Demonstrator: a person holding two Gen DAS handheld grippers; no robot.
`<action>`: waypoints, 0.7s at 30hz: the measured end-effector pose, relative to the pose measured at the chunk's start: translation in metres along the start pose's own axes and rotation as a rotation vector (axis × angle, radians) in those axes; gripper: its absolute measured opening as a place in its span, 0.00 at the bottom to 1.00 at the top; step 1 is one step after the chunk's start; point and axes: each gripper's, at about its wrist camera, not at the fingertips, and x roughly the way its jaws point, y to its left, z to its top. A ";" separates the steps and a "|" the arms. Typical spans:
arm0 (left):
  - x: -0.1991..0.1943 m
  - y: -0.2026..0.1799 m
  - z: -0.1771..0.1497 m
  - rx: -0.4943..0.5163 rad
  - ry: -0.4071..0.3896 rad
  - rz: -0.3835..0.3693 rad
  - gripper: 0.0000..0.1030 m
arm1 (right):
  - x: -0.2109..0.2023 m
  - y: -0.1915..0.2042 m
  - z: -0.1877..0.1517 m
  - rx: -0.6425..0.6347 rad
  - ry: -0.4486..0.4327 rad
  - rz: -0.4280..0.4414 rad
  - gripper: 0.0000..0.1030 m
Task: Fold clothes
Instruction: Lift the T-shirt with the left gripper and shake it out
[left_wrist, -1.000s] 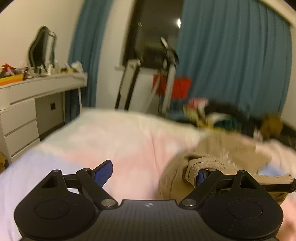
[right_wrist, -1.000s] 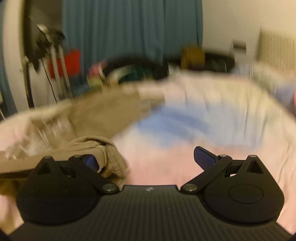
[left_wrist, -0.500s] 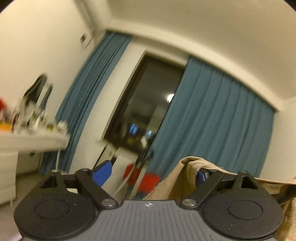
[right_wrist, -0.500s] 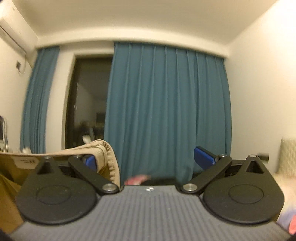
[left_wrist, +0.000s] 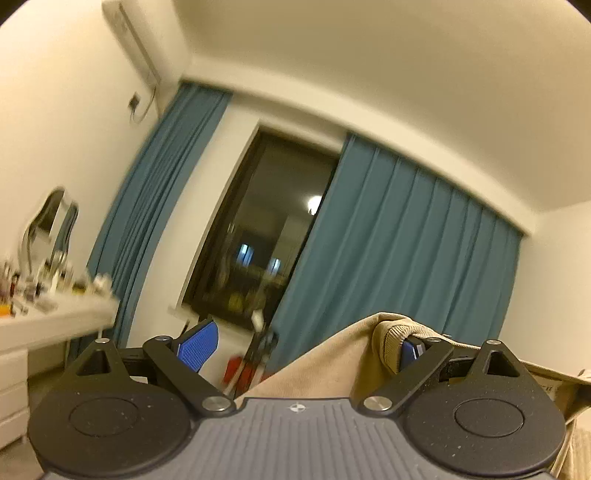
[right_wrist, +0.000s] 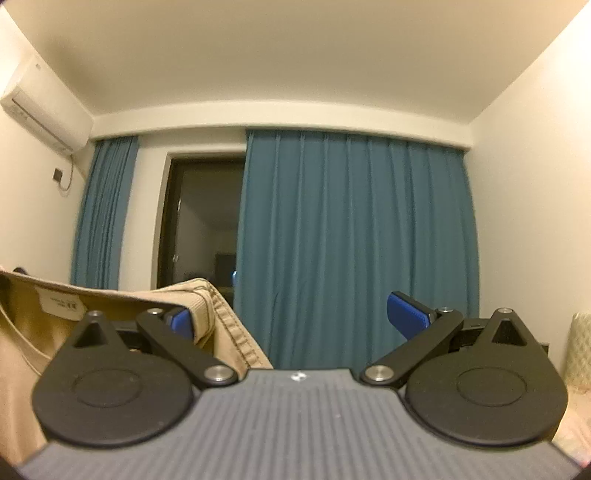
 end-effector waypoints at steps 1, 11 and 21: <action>0.006 0.006 -0.006 -0.004 0.025 0.003 0.93 | 0.003 0.001 -0.007 0.001 0.017 0.003 1.00; 0.127 0.046 -0.121 -0.058 0.248 0.080 0.92 | 0.100 0.012 -0.113 -0.008 0.243 -0.049 1.00; 0.332 0.066 -0.197 0.032 0.167 0.201 0.92 | 0.282 0.023 -0.228 0.023 0.313 -0.131 1.00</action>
